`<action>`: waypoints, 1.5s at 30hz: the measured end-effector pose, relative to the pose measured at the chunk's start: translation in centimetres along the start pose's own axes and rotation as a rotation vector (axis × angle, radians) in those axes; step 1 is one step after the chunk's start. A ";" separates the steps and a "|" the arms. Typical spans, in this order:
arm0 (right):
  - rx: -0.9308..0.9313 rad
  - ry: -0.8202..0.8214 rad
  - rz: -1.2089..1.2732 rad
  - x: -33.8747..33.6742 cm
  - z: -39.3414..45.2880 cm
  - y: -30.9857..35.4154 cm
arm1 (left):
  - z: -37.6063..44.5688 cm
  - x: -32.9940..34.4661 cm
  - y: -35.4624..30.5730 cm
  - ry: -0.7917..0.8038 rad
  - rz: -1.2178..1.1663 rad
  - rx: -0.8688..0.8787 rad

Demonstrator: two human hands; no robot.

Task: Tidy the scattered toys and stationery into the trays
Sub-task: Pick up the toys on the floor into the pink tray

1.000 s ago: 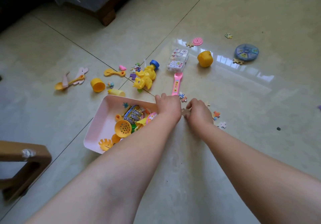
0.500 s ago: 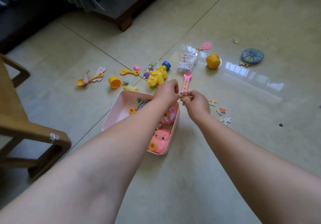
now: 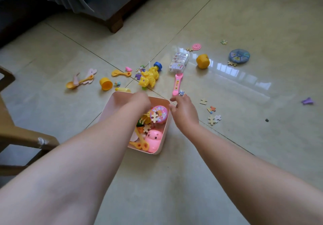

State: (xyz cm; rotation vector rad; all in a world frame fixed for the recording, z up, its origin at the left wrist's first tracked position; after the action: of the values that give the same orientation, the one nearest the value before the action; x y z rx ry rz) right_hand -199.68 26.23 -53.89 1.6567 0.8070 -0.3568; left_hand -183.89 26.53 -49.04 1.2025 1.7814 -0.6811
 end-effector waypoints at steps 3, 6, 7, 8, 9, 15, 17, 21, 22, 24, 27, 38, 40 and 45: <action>0.192 -0.120 -0.023 -2.6 0.5 -4.3 | 1.3 0.1 -4.5 -0.150 -0.183 0.175; 0.299 -0.179 -0.044 -4.9 0.8 -8.6 | 2.0 1.4 -10.1 -0.125 -0.212 0.405; 0.316 -0.166 -0.061 -5.3 0.7 -9.7 | 2.3 2.3 -11.4 -0.097 -0.205 0.455; 0.332 -0.141 -0.084 -5.6 0.6 -10.7 | 2.4 3.2 -12.6 -0.064 -0.192 0.484; 0.345 -0.109 -0.107 -5.8 0.4 -11.6 | 2.8 4.1 -13.5 -0.039 -0.186 0.505; 0.317 -0.079 -0.137 -6.3 -0.1 -14.0 | 3.8 7.5 -17.5 0.032 -0.190 0.607; 0.336 -0.097 -0.111 -6.6 0.2 -14.2 | 3.8 8.0 -18.0 0.001 -0.184 0.626; 0.378 -0.107 -0.102 -7.3 0.6 -14.6 | 4.1 8.2 -18.6 -0.020 -0.214 0.595; 0.385 -0.118 -0.090 -7.4 0.7 -14.6 | 4.1 8.1 -18.6 -0.027 -0.221 0.578; 0.409 -0.133 -0.054 -7.8 0.9 -14.7 | 3.9 7.9 -18.7 -0.047 -0.218 0.582; 0.450 -0.111 0.072 -8.0 1.0 -14.9 | 3.3 7.8 -18.4 -0.026 -0.194 0.617; 0.212 0.078 0.519 -2.7 1.1 -3.5 | 2.1 0.7 -7.7 -0.323 -0.425 0.261; 0.141 0.178 0.513 -0.7 0.7 -1.1 | 2.0 0.1 -4.5 -0.328 -0.289 0.176; 0.031 0.203 0.421 1.2 -0.6 0.8 | 0.8 1.1 -0.6 -0.206 0.122 0.024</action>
State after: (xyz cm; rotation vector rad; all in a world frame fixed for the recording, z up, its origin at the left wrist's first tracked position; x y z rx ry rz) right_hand -198.44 27.16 -53.91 1.8604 0.5792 0.0950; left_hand -184.30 26.16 -50.38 1.2013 1.5207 -0.7294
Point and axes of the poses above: each hand's wrist, its own z-axis towards the middle knuckle, its own x-axis out of the palm, y = z × x, the point moved 3 cm from there along z, towards the middle knuckle, and after that the axes turned 7 degrees about x, right-handed, at the moved point
